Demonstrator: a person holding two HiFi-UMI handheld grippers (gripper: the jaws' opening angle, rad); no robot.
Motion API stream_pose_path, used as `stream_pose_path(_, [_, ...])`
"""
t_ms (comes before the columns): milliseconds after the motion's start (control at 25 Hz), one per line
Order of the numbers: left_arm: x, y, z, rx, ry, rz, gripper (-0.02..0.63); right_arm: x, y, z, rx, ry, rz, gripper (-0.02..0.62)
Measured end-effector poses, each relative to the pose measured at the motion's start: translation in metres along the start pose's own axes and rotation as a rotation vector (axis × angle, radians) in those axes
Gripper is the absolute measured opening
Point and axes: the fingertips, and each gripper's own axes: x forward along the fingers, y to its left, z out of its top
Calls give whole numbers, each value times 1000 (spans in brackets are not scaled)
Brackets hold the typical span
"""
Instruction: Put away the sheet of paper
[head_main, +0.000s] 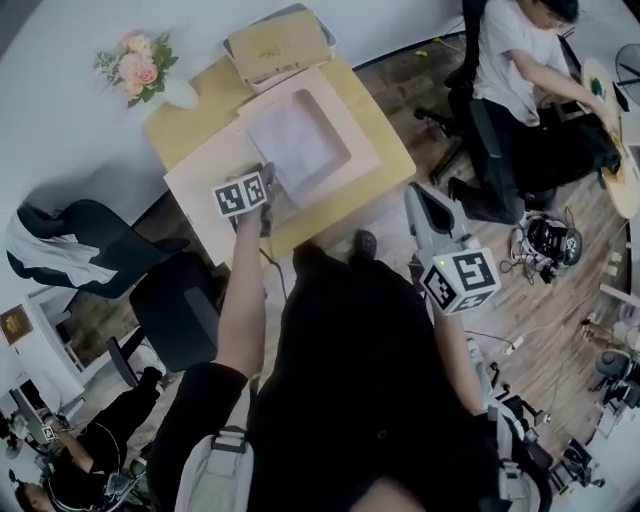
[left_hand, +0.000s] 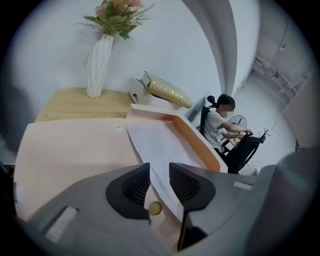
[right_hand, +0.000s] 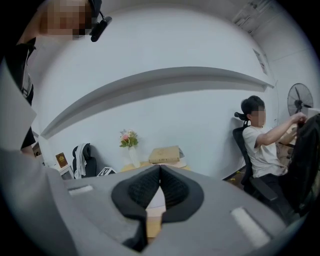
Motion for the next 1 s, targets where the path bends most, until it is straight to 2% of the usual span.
stream_pose_path(200, [-26,-19,-5,7,-49,61,126,-7,-14,3,-2,-18,101,3])
stream_pose_path(520, [-70,-78,-18,34,-170,117,102,-13,-25,1,-21,-8,282,3])
stream_pose_path(640, [-85,-108,-19,52,-228,128,94,-21,-30,-3,-33,7,324,3])
stream_pose_path(840, [-108,-148,-25,14,-344,129,75,-23,-36,-22,-29,62,379,3])
stream_pose_path(1000, [-130,-175,-24,16,-411,120,69,-24,-34,-34,-24,90,412,3])
